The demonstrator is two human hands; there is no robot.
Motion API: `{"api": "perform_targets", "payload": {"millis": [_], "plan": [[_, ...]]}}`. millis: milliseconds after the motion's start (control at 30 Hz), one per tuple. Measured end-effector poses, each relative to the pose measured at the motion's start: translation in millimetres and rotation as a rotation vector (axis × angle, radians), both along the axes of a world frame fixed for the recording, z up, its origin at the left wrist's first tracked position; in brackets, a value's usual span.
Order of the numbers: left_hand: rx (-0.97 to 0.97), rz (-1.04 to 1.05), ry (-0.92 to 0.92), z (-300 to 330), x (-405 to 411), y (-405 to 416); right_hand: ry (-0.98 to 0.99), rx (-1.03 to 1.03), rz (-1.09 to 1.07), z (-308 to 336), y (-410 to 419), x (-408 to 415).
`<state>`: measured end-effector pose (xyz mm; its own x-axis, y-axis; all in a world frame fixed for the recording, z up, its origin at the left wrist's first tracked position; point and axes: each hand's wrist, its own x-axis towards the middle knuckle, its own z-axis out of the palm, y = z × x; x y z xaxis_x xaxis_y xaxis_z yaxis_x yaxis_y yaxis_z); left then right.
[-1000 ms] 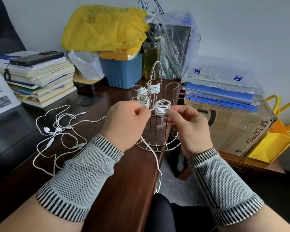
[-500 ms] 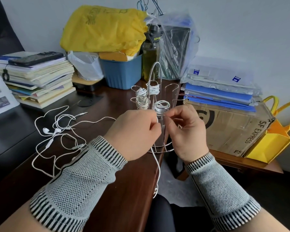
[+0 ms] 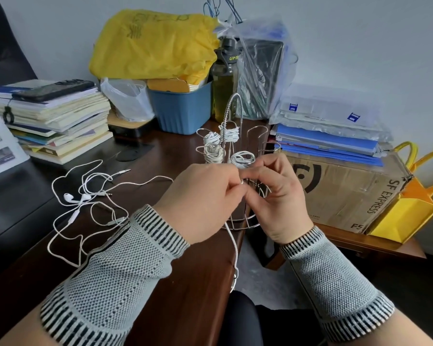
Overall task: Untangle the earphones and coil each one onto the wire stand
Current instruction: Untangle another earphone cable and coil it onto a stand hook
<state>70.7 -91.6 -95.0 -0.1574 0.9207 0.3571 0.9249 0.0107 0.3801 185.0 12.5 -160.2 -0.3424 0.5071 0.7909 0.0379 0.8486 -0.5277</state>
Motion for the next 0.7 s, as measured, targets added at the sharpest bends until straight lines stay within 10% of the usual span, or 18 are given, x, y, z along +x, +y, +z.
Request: {"api": "perform_targets", "payload": {"millis": [200,500,700], "plan": [[-0.129,-0.012,-0.281,12,-20,-2,0.141,-0.161,0.021,0,-3,0],[0.238,0.216,-0.612,-9,-8,16,0.367,-0.656,0.135,-2,-3,-4],[0.390,0.132,-0.465,-1,5,18,0.362,-0.728,0.163,3,-4,-5]]}}
